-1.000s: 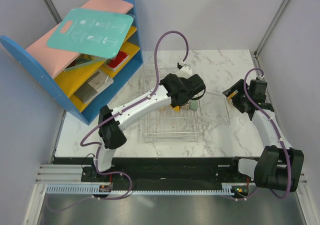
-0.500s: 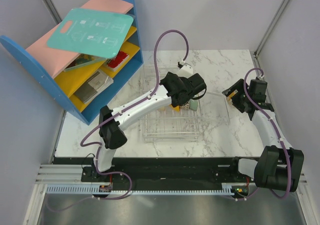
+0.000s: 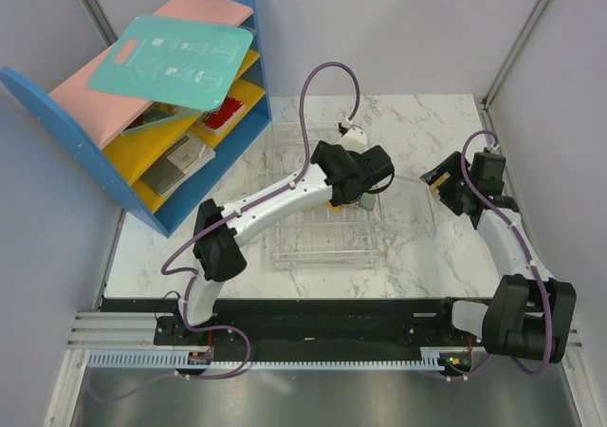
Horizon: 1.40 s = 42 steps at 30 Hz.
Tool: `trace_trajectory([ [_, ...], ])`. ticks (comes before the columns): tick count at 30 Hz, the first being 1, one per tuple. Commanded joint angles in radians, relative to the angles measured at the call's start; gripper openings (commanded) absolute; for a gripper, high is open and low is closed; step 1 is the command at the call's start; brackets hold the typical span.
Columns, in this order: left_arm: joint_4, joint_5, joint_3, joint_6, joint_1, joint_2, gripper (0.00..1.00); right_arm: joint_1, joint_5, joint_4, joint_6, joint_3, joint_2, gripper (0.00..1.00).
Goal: Unload the bowls from the dish rack
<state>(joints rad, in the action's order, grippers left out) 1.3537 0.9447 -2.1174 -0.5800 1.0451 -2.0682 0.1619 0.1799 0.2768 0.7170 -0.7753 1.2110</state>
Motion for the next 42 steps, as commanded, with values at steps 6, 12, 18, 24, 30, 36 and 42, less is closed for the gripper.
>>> trace_trajectory([
  [6,0.183,-0.037,0.134,-0.178,0.003,-0.006,0.28,0.005,0.01,-0.031,-0.016,0.018,0.002,0.89],
  [12,0.182,-0.017,0.165,-0.202,0.004,0.016,0.02,0.005,0.035,-0.033,-0.013,0.007,0.033,0.88],
  [18,0.183,0.008,0.119,-0.162,0.004,0.008,0.02,0.005,0.07,-0.031,-0.011,-0.002,0.033,0.88],
  [24,0.183,0.039,0.07,-0.121,0.003,0.028,0.02,0.005,0.081,-0.027,-0.019,-0.001,-0.01,0.89],
  [30,0.182,0.051,0.054,-0.109,0.001,0.049,0.02,0.004,0.136,-0.016,-0.014,-0.059,0.005,0.88],
  [36,0.179,0.065,0.033,-0.093,0.003,0.042,0.02,0.005,0.139,-0.014,-0.019,-0.065,-0.011,0.88],
  [42,0.182,0.089,0.005,-0.081,-0.005,0.049,0.02,0.004,0.145,-0.028,-0.016,-0.048,0.008,0.88],
])
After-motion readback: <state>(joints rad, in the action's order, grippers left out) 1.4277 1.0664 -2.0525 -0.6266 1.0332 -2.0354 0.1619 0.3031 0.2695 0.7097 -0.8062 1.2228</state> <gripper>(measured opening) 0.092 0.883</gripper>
